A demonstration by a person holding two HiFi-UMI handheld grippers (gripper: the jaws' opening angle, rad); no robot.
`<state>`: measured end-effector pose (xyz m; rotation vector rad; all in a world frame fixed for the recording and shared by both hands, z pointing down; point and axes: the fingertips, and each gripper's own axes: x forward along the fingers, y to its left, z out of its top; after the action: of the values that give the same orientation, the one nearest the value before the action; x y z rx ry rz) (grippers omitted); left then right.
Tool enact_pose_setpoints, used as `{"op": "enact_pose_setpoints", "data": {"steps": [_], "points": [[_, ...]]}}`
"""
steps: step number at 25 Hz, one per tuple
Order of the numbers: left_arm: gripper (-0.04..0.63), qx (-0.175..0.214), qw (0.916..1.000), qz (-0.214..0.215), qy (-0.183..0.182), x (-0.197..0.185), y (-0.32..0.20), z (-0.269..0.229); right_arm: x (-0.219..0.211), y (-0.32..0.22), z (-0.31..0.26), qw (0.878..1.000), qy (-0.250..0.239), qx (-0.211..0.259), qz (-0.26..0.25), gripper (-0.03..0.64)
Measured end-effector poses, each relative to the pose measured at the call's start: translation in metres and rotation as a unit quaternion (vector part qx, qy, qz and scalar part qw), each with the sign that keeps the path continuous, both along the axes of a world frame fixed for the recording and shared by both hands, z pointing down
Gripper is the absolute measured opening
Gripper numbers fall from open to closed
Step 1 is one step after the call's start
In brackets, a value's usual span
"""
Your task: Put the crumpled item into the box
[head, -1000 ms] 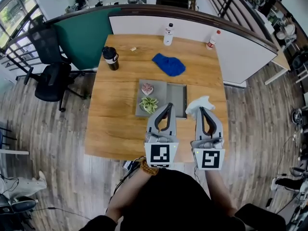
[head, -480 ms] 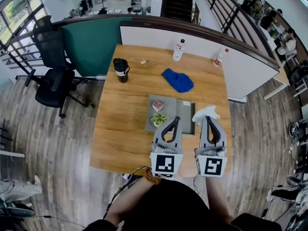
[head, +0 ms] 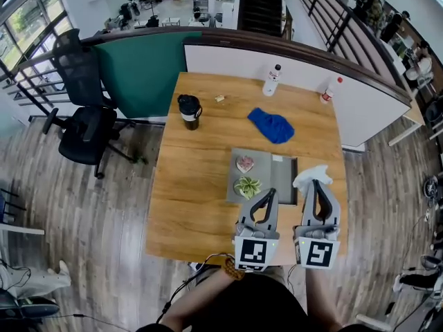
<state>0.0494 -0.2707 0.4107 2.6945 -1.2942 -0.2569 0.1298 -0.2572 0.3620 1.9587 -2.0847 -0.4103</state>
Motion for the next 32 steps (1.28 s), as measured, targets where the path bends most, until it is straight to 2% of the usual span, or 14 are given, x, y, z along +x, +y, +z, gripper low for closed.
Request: {"op": "enact_pose_setpoints", "data": {"steps": [5,17,32], "points": [[0.023,-0.003,0.9999,0.000,-0.010,0.009,-0.003,0.012,0.009,-0.006,-0.005,1.000,-0.005,0.015,-0.017,0.006],[0.023,0.006,0.9995,-0.006,-0.031,0.008,0.008,0.013,0.037,-0.035,0.000,0.999,0.026,0.029,-0.025,0.006],[0.023,-0.001,0.9989,-0.018,-0.043,-0.006,0.020,0.017,0.030,-0.071,0.074,0.996,0.053,-0.054,-0.052,0.006]]}}
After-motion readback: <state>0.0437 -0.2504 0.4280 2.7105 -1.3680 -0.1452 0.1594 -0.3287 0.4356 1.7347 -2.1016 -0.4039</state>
